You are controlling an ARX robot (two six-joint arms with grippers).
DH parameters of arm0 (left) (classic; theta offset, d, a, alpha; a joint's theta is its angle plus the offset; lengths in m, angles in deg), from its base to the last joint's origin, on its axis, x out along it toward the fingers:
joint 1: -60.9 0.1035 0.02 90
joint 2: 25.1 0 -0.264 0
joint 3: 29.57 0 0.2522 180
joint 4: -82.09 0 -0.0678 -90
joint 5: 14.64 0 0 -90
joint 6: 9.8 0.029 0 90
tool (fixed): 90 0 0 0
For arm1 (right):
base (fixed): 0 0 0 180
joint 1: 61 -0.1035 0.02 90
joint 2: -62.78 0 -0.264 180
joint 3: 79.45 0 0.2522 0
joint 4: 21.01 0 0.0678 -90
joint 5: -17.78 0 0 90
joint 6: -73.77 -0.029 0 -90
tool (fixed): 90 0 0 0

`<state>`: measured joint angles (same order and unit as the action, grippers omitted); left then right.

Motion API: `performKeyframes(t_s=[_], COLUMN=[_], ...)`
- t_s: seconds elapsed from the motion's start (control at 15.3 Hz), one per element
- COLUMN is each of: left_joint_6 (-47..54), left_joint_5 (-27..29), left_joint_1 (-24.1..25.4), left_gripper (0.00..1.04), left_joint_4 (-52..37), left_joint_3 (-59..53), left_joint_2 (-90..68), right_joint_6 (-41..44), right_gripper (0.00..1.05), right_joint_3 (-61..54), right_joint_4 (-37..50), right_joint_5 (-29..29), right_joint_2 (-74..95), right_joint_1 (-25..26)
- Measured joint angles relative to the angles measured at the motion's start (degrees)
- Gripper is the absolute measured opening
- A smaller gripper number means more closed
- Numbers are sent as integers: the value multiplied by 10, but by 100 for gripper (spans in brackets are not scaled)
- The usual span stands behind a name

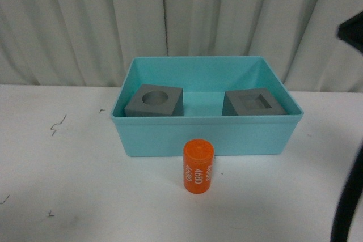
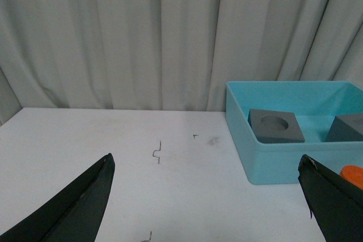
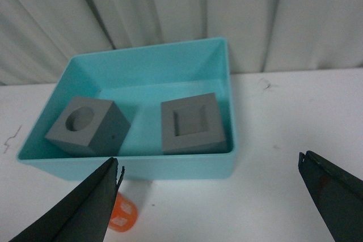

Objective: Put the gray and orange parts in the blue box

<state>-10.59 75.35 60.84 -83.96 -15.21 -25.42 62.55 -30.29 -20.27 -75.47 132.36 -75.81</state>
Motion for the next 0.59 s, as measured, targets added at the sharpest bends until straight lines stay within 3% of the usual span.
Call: performKeyframes(t_s=[0.33,0.59], left_joint_6=[0,0], left_joint_5=[0,0], left_joint_1=[0,0], left_gripper=[98,98], left_joint_4=[0,0], left_joint_3=[0,0], left_joint_2=[0,0], right_joint_6=[-63,-62], right_gripper=[98,98], right_joint_3=[223,262], right_joint_4=[-167,-215], right_joint_5=[108,111], right_joint_2=[231,334], right_joint_1=[-64,-113])
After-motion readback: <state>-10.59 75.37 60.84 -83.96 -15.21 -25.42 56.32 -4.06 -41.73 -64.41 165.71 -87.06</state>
